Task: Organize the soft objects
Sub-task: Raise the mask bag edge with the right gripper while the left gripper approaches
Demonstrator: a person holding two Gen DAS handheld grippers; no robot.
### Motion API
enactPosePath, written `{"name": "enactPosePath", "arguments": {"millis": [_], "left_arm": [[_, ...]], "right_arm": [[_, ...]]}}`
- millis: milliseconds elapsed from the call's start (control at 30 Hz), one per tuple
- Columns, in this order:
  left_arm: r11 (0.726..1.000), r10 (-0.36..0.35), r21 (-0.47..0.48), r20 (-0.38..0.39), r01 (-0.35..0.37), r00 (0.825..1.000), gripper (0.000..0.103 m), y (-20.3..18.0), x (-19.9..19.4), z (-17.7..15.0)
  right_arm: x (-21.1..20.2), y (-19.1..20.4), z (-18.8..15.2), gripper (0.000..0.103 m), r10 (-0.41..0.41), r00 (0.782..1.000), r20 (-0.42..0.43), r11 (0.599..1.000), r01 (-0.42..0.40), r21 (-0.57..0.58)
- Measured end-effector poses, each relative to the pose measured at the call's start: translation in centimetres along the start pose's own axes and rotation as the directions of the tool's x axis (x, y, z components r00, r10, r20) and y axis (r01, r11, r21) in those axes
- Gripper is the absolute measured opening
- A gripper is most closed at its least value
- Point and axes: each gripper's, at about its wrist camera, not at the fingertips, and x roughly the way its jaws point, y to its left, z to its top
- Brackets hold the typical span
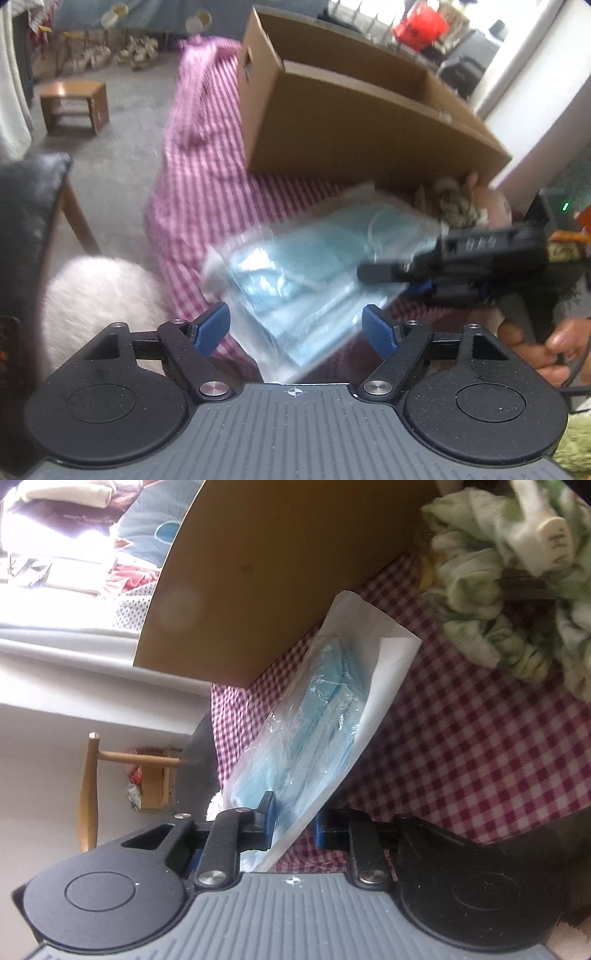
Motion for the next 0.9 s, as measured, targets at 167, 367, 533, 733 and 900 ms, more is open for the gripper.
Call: {"name": "enactPosePath", "arguments": {"millis": [167,367,533,733,900], "left_arm": [[0.999,0.043,0.023,0.111,-0.046,0.993,0.083,0.7,-0.7,1.7],[1.0,0.012,-0.023,0.11,-0.009,0.994,0.082,2.5,2.6,4.1],[0.999,-0.035,-0.039,0.034,0.036,0.999,0.081,3.1,4.7,4.2],[0.996,-0.072,-0.059,-0.018,0.071,0.997,0.081,3.2,4.9,2.9],[0.992,-0.1,-0.083,-0.039,0.096,0.994,0.081,3.1,4.2,2.1]], "right_arm": [[0.8,1.1,-0.5,0.02,-0.012,1.0,-0.025,0.999,0.011,-0.041],[1.3,2.3,-1.2,0.019,-0.042,0.998,-0.048,0.996,0.038,-0.087],[1.3,2.8,-1.6,0.019,-0.067,0.997,-0.045,0.99,0.06,-0.13],[1.0,3.1,-1.8,0.019,-0.086,0.996,-0.034,0.984,0.08,-0.16],[0.3,2.7,-1.4,0.02,-0.096,0.995,-0.031,0.98,0.089,-0.178]]}}
